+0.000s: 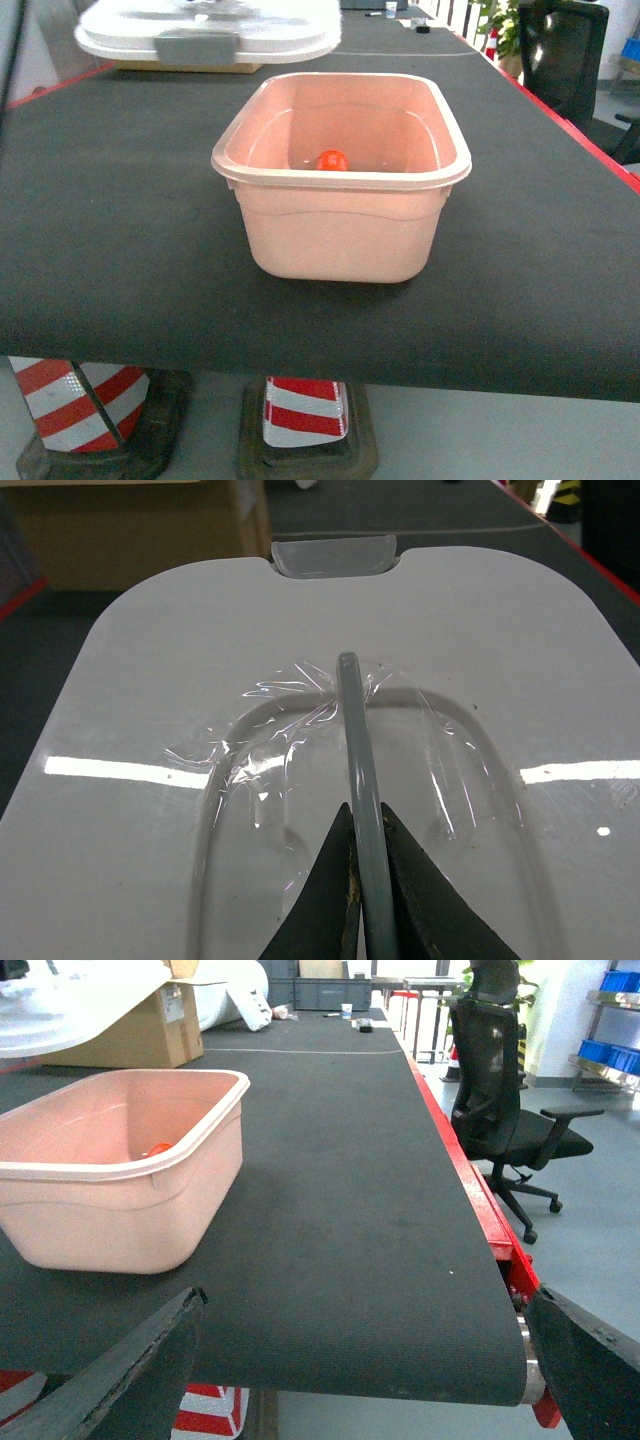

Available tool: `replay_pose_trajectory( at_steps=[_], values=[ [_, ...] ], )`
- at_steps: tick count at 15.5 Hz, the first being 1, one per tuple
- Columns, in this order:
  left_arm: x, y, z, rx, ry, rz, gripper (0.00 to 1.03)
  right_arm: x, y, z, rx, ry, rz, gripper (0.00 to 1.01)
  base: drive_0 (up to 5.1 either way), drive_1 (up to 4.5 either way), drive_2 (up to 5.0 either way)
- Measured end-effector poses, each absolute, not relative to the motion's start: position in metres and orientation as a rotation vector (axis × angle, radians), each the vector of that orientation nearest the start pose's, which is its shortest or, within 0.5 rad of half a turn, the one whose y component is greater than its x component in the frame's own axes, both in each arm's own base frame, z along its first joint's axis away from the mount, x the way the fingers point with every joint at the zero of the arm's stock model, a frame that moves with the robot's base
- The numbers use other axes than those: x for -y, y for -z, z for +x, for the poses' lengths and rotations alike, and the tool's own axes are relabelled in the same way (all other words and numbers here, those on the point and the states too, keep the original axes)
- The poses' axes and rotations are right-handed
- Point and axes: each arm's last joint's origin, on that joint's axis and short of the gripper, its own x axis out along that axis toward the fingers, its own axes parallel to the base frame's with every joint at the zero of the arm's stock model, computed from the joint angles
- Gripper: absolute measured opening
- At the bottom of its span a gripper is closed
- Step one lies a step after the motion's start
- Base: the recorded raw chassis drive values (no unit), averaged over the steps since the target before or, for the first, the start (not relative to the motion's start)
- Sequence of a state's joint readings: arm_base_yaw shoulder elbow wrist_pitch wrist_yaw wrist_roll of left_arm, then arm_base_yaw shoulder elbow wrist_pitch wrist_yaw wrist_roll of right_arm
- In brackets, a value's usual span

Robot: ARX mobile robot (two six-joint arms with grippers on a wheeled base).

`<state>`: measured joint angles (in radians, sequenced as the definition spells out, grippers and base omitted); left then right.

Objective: Pick capacitor and pack into box

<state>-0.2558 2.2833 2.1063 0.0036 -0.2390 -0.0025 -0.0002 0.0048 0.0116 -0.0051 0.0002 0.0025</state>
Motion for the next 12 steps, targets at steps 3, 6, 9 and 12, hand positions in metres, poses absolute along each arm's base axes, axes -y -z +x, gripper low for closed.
replay_pose_trajectory(
  at_steps=[3, 6, 9, 12],
  values=[
    [0.179, -0.306, 0.514, -0.189, 0.064, 0.028, 0.02, 0.0, -0.167, 0.097, 0.002, 0.0, 0.002, 0.98, 0.0, 0.0, 0.0],
    [0.211, -0.288, 0.509, -0.255, 0.077, 0.047, 0.02, 0.0, -0.167, 0.097, 0.002, 0.0, 0.002, 0.98, 0.0, 0.0, 0.0],
    [0.238, -0.266, 0.503, -0.31, 0.104, 0.051, 0.02, 0.0, -0.167, 0.097, 0.002, 0.0, 0.002, 0.98, 0.0, 0.0, 0.0],
    [0.25, -0.255, 0.5, -0.341, 0.099, 0.047, 0.02, 0.0, -0.167, 0.097, 0.002, 0.0, 0.002, 0.98, 0.0, 0.0, 0.0]
  ],
)
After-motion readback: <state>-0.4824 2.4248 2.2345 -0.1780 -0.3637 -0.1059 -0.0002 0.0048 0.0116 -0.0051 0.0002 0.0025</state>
